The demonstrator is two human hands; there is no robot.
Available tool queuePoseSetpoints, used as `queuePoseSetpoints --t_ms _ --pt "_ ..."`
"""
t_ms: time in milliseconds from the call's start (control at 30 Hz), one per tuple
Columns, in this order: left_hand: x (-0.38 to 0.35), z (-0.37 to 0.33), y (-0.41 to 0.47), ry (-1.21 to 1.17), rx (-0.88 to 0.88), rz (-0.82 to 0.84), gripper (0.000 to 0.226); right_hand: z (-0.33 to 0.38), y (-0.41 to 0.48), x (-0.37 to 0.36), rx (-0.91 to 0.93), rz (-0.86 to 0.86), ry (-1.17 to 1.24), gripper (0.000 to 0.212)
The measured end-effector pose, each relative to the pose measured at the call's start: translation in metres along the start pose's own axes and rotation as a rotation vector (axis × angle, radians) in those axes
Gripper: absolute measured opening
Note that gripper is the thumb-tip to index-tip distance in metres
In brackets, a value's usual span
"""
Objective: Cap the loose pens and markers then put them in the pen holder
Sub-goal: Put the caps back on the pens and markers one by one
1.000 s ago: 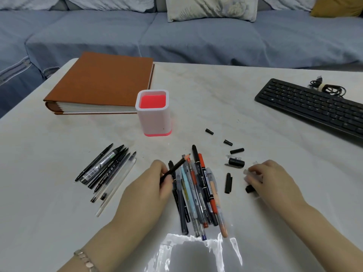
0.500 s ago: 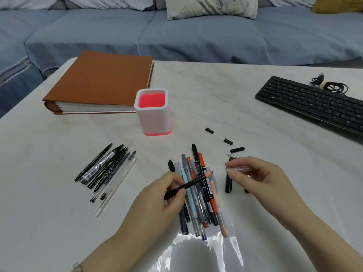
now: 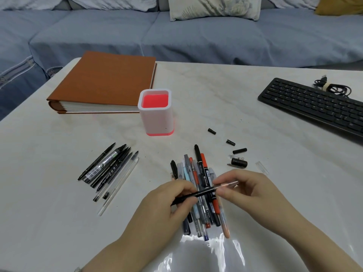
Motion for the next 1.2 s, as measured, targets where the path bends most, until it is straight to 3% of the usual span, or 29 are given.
queuePoseSetpoints --t_ms 200,267,367,433,500,567,767,900,1200 --pt "-0.020 0.010 -0.004 -0.467 0.218 0.045 0.029 -0.005 -0.003 -0.002 -0.070 -0.053 0.379 0.007" --pt "-0.016 0.012 -0.003 -0.394 0.200 -0.002 0.022 -0.008 0.000 -0.002 -0.066 -0.093 0.348 0.011" --pt "0.010 0.027 -0.001 0.090 0.132 -0.149 0.014 -0.010 0.007 0.005 -0.054 -0.198 0.289 0.016" --pt "0.036 0.048 -0.001 0.384 0.111 -0.275 0.026 -0.008 0.013 0.016 -0.028 -0.287 0.209 0.013" --pt "0.055 0.074 0.001 0.567 0.136 -0.320 0.031 -0.003 0.022 0.020 0.018 -0.326 -0.009 0.016" --pt "0.069 0.097 0.000 0.656 0.223 -0.342 0.020 0.001 0.031 0.013 0.057 -0.313 -0.245 0.026" --pt "0.068 0.116 0.000 0.652 0.337 -0.296 0.010 -0.012 0.059 -0.027 0.044 -0.188 -0.567 0.035" --pt "0.060 0.117 0.008 0.633 0.362 -0.260 0.016 -0.018 0.053 -0.026 0.057 -0.176 -0.602 0.035" --pt "0.034 0.059 0.024 0.325 0.197 -0.220 0.019 -0.047 0.027 0.061 -0.047 -0.284 -0.784 0.025"
Point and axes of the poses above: each hand's wrist, its own y-axis towards the middle knuckle, its own x-axis out of the back of the hand, z = x × y, the point moved 10 cm from there along y, towards the middle knuckle, and after that the axes turned 3 degrees about x, right-handed, at the moved point
